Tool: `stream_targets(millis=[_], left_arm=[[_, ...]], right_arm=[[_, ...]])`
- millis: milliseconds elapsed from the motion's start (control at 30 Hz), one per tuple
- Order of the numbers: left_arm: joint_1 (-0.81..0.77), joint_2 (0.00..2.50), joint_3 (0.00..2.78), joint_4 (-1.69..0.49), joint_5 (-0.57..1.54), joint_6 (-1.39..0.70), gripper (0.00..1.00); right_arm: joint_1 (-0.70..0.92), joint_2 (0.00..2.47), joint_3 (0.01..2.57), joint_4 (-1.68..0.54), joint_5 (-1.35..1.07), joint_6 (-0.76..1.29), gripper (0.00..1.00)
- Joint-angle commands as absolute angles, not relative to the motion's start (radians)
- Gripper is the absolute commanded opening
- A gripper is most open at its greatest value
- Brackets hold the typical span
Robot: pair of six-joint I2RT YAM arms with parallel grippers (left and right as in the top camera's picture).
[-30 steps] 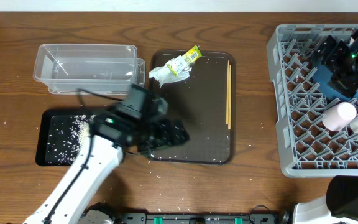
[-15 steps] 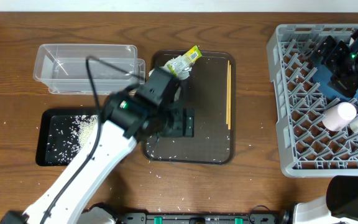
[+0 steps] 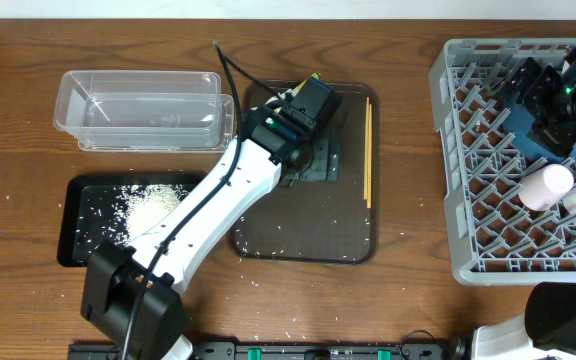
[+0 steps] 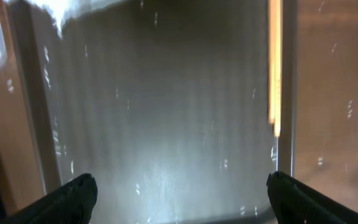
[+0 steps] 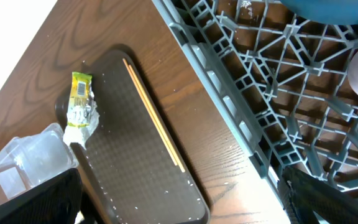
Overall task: Sort waste into correct bins and load items into the dishwasher rack
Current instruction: 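Lower the left gripper onto the yellow wrapper and close it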
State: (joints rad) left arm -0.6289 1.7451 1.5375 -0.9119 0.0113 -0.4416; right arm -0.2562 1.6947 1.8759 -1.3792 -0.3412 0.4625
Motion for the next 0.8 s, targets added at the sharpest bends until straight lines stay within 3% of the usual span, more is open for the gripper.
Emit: stream_targets(millis=[0, 133, 300, 467, 767], left_arm=[[-0.627, 1.74, 1.551, -0.847, -0.146, -0.393, 0.91], [-0.627, 1.74, 1.551, -0.74, -0.306, -0.393, 0.91], [-0.616, 1.752, 1.547, -0.618, -0.308, -0.339, 0.91], [-0.583, 1.797, 1.548, -0.511, -0.218, -0.078, 0.9], [-0.456, 1.855, 1.582, -0.572, -0.118, -0.09, 0.9]], right_arm=[[-0.249, 1.7, 1.876, -1.381, -0.344, 0.455, 0.99], [-0.249, 1.7, 1.876, -1.381, -0.344, 0.455, 0.99], [-0.249, 1.7, 1.876, -1.381, -0.344, 0.455, 0.99], [-0.249, 1.7, 1.876, -1.381, -0.344, 0.455, 0.99], [-0.249, 1.7, 1.876, -1.381, -0.344, 0.455, 0.99]])
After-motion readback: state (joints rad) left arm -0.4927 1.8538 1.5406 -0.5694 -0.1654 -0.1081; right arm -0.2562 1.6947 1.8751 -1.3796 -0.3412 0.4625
